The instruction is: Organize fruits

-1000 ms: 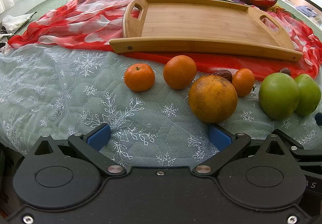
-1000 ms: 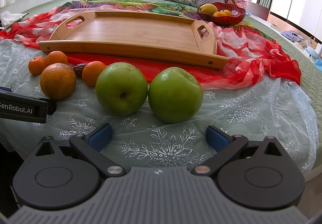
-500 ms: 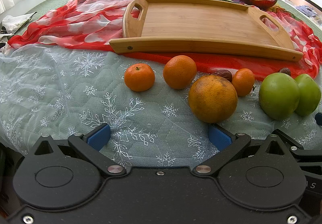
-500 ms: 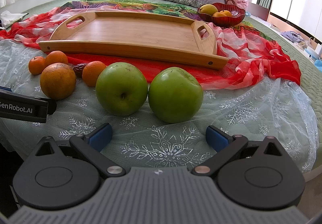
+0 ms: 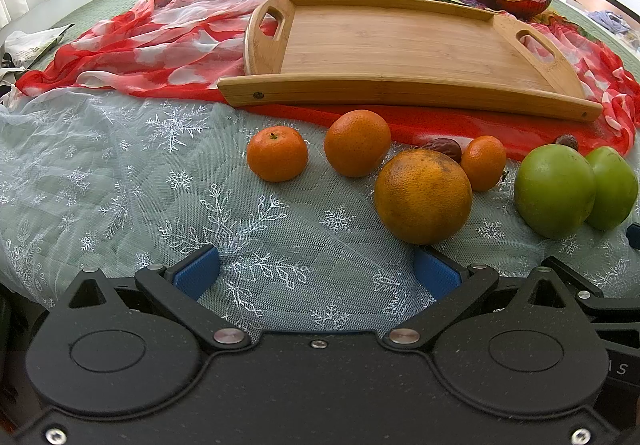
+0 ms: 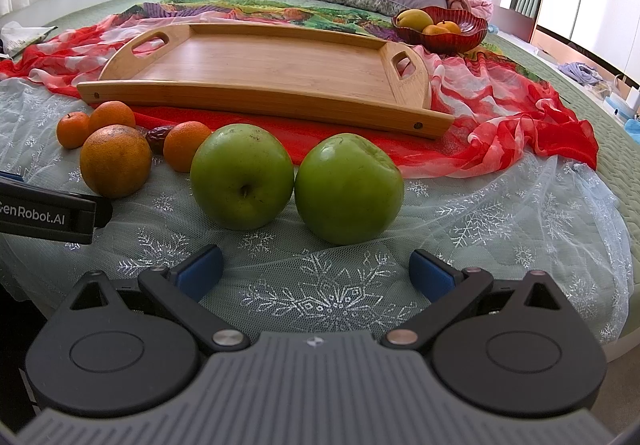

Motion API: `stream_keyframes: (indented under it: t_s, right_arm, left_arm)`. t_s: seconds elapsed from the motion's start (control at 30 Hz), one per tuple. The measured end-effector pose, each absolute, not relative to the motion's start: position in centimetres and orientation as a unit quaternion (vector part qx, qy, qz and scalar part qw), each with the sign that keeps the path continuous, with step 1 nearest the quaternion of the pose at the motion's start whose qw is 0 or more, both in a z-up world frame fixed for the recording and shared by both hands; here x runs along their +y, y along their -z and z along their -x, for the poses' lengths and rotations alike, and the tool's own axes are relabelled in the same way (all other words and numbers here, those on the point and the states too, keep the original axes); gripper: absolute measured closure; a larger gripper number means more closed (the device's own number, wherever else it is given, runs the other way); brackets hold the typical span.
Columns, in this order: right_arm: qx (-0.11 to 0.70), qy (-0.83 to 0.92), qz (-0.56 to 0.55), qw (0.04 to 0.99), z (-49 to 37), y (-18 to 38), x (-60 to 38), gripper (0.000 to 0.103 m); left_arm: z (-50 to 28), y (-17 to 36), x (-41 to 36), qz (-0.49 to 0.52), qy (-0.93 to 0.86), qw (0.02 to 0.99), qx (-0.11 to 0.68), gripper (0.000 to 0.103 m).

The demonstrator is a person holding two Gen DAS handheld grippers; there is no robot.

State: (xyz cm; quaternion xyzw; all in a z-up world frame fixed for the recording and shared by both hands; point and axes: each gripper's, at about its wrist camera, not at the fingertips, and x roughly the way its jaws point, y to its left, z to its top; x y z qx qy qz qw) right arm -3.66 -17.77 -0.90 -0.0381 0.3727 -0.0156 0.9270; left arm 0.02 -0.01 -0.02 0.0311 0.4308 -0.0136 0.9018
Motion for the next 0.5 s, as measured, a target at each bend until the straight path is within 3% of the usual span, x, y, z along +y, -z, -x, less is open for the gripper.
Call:
stream_keyframes:
  t_s: [0.5]
  right_arm:
    - [0.367, 0.01, 0.032, 0.929, 3.93, 0.78, -17.96, 0.0]
  left_arm:
    - [-0.26, 0.44, 0.02, -0.036, 0.012, 0.904, 0.427, 0.0]
